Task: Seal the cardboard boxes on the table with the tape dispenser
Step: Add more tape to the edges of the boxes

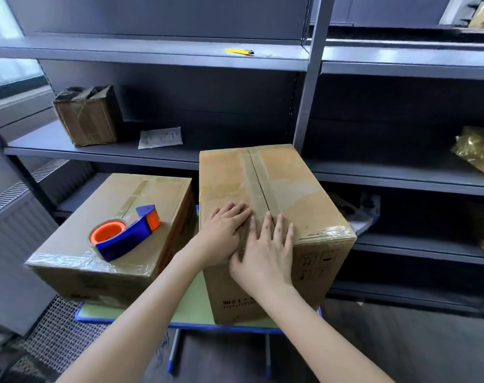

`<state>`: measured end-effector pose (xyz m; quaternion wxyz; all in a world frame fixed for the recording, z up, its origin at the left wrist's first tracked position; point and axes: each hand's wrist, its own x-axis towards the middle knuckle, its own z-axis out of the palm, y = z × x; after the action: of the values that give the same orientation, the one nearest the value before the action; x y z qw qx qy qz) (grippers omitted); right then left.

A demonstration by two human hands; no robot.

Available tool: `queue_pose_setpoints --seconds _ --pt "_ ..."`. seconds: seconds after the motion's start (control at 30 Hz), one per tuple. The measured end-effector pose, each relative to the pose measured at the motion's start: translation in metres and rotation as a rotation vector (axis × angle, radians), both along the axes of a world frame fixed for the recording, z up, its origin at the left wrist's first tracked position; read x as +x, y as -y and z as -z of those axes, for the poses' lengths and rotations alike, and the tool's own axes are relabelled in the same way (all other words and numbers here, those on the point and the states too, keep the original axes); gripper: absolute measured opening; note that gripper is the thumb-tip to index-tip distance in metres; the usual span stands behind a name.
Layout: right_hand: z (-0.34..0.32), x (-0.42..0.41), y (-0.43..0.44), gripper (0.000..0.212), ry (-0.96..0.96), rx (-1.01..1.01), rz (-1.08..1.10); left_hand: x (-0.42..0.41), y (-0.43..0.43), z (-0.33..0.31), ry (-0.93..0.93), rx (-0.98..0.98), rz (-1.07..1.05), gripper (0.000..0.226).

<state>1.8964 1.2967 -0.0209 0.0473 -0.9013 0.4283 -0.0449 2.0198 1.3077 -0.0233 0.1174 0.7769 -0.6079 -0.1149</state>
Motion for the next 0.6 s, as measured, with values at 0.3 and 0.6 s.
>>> queue_pose_setpoints --seconds 0.3,0.6 --pt "-0.014 0.025 -0.011 0.12 -0.081 0.091 -0.024 0.024 -0.005 -0.012 0.022 -0.078 0.077 0.044" --pt "-0.032 -0.017 0.025 0.104 -0.252 0.156 -0.156 0.028 0.002 -0.011 0.038 -0.141 0.146 0.043"
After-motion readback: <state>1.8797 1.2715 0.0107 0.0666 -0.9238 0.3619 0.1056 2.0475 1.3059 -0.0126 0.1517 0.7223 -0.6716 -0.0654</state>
